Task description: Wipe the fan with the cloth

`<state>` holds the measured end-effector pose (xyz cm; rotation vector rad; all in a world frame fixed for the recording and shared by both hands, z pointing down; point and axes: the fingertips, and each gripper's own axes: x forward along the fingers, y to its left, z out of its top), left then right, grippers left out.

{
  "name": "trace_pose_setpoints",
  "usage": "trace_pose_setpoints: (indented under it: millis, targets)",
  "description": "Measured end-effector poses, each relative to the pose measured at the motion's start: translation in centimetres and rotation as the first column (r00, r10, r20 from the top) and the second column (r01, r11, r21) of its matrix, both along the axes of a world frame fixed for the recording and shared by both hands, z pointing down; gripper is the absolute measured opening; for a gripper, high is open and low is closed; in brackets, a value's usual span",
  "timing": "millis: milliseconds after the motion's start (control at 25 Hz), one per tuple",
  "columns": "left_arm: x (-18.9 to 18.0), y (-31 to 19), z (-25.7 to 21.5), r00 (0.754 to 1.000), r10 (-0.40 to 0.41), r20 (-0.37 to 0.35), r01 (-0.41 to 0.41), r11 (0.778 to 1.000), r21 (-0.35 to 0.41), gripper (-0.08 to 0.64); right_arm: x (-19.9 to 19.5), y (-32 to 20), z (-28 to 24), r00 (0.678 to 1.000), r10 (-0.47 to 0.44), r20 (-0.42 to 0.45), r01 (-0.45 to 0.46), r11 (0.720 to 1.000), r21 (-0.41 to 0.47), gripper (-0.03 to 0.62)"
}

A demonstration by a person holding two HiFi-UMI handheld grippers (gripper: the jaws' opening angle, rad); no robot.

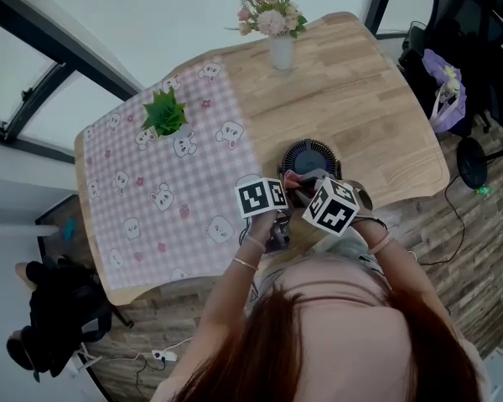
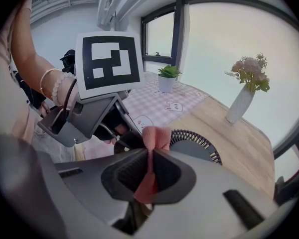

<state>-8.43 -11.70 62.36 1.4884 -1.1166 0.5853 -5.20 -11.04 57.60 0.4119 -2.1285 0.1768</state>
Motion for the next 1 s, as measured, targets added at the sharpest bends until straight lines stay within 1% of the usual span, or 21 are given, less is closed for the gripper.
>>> trace_pose_setpoints:
  millis: [360, 1000]
  targets:
    - [0.0, 0.1, 0.0, 1.000, 0.000, -0.018, 0.000, 1.000, -0.007, 0.087, -0.7, -0.3, 0.0, 1.000, -0.025, -0.003, 0.025, 1.000, 0.001, 0.028]
    - [0.0, 0.0, 0.1, 1.000, 0.000, -0.019, 0.000, 1.000, -0.008, 0.089, -1.8, -1.5, 0.1, 0.999, -0.053, 0.005, 0.053, 0.999, 0.000, 0.028]
